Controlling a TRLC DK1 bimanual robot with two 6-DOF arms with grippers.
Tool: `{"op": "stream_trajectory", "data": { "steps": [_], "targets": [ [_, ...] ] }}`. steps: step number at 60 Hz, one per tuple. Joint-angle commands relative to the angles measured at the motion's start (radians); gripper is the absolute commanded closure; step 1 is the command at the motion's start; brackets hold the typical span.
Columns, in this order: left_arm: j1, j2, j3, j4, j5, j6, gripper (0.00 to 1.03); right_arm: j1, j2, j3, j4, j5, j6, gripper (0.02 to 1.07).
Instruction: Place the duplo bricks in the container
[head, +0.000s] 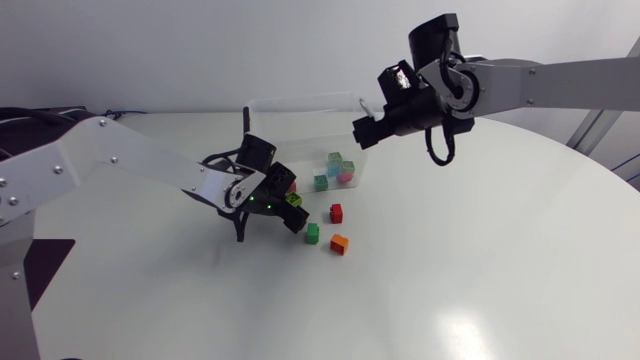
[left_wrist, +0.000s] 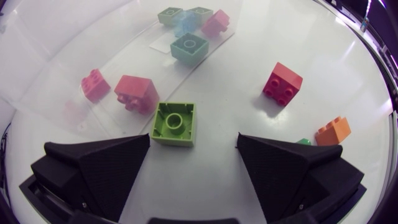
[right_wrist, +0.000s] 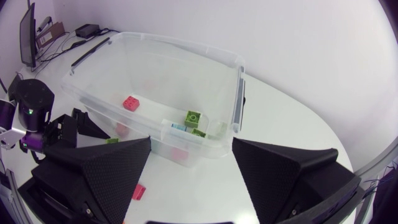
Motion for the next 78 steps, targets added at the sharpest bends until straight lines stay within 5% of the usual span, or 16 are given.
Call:
{"op": "stream_trajectory", "data": {
  "steps": [1,14,19,22,29,57,78],
  "targets": [
    [-0.003,0.052,0.016,-0.008,0.01,-0.023,0.05,-0.007,-0.032,-0.044,0.015,-0.003,-0.007,0.12],
    [-0.008,0.078,0.034,-0.007,0.018,-0.02,0.05,-0.009,-0.079,-0.1,0.03,-0.004,-0.012,0.12],
    [-0.012,0.083,0.034,-0.007,0.018,-0.02,0.13,-0.009,-0.098,-0.127,0.04,-0.006,-0.012,0.12],
    [-0.016,0.084,0.031,-0.007,0.018,-0.02,0.26,-0.006,-0.11,-0.147,0.043,-0.009,-0.015,0.12],
    [-0.022,0.081,0.024,-0.007,0.018,-0.023,0.8,0.019,-0.153,-0.213,0.046,-0.023,-0.03,0.12],
    [-0.051,-0.339,-0.256,0.016,0.062,0.003,0.82,0.142,-0.058,-0.333,0.053,-0.009,0.02,0.12],
    [0.018,-0.59,-0.194,0.009,0.061,0.014,0.81,0.203,0.091,-0.227,-0.003,0.034,0.08,0.13]
  ]
}}
